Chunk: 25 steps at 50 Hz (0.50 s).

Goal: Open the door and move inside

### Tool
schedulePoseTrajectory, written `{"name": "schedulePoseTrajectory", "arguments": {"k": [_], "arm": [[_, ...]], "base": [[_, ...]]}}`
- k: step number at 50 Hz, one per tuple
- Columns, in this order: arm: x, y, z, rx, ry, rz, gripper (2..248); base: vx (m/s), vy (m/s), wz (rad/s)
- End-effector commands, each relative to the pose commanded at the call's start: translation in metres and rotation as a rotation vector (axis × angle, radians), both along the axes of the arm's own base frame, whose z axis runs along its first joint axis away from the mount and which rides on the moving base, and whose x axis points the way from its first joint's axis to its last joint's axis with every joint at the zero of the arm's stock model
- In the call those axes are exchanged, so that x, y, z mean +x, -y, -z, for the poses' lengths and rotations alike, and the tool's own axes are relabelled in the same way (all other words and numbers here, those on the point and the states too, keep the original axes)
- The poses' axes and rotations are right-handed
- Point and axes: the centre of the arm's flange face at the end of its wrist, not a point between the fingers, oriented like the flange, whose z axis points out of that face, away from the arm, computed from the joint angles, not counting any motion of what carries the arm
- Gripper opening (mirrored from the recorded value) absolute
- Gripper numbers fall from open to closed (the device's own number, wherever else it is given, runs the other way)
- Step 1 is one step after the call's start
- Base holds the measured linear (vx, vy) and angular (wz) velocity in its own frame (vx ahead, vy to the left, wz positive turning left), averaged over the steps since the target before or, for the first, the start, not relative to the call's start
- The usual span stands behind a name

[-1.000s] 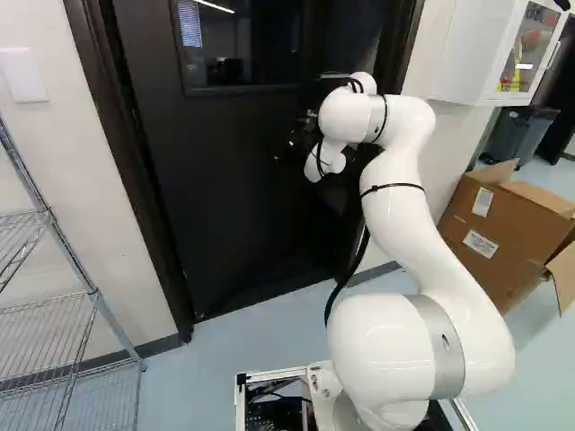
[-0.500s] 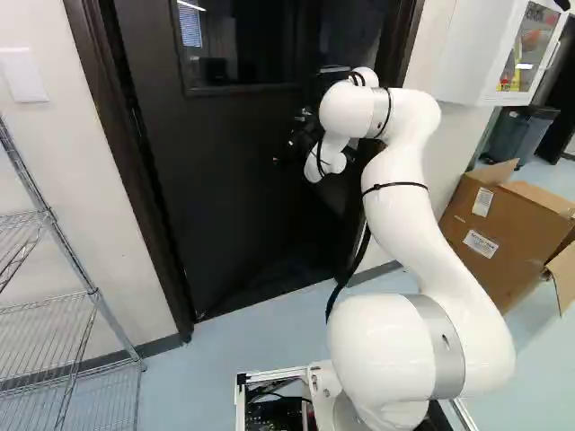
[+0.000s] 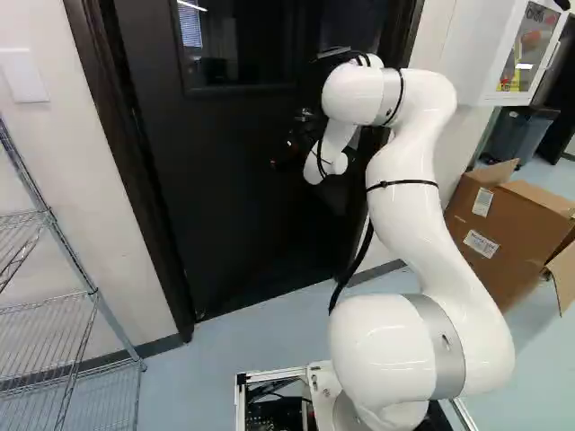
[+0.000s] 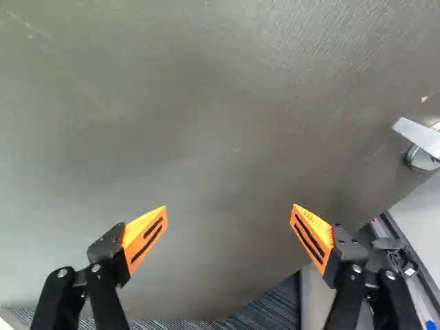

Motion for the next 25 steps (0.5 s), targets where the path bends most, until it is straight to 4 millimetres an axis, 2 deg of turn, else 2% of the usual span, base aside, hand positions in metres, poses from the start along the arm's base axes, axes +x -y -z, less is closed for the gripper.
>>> {"name": "schedulePoseTrajectory", "arguments": {"k": [25], "arm": [[-0.047,0.002,-0.010,0.044,-0.047,0.076,247]], "base": [[0.000,0.000,0.000]]}}
